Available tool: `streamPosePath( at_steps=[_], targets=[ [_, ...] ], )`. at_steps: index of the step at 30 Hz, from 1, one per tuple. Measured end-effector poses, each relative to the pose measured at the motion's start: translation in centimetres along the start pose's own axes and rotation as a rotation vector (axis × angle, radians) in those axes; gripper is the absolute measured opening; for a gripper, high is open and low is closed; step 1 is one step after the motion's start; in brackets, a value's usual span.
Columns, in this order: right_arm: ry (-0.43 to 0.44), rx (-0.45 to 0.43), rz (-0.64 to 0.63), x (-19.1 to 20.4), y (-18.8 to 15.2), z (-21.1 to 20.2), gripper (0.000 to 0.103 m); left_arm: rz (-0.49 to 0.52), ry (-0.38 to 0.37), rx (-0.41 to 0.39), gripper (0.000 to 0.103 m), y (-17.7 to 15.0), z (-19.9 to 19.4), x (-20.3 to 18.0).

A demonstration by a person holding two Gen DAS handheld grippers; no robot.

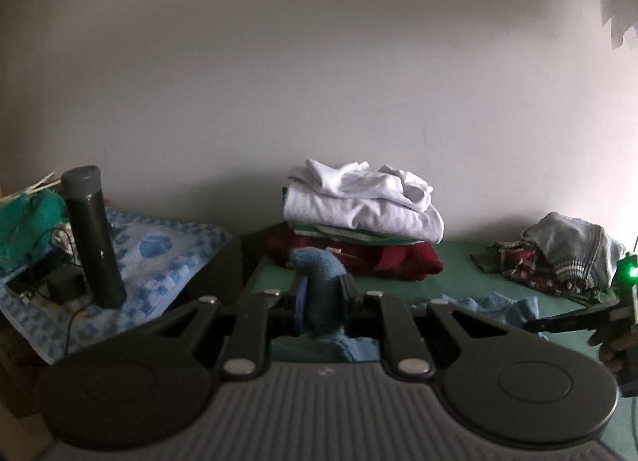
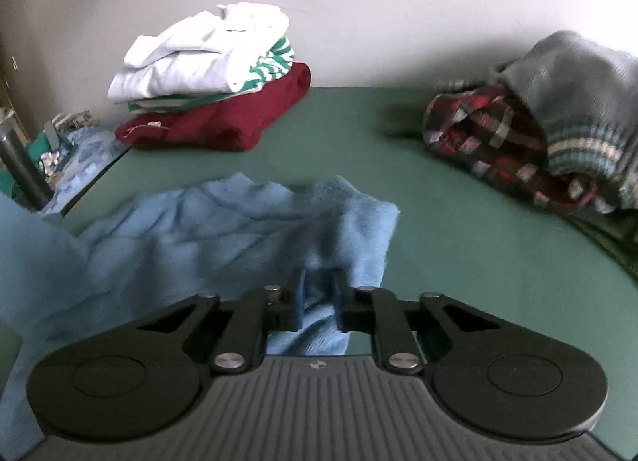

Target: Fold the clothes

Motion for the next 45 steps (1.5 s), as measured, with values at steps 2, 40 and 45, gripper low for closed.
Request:
streamPosePath(
  at_steps=[2, 40, 45],
  targets=[
    [-0.049, -0.022, -0.021, 0.3, 0.3, 0.3, 0.009, 0.002, 0.004, -0.004, 0.015, 0.7, 0.3, 0.0],
    [0.326, 0.072, 0.025, 20.1, -18.0, -24.0, 0.032, 0.105, -0.092, -0.033, 0.015, 6.3, 0.8, -4.2],
    [0.072, 0.052, 0.111, 15.3, -17.3, -19.1, 0.029, 0.143, -0.114, 0.059, 0.022, 2.1, 1.8, -5.5]
  ],
)
Point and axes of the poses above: each gripper's, at about its wrist camera, not at the fingertips, and z roughly the way its jaws point, x to its left, y to its top, the point moved 10 cm from there along z, roughly the way its jaws point, and after that the axes turned 8 degrees about -z, right-handed, at the moved point
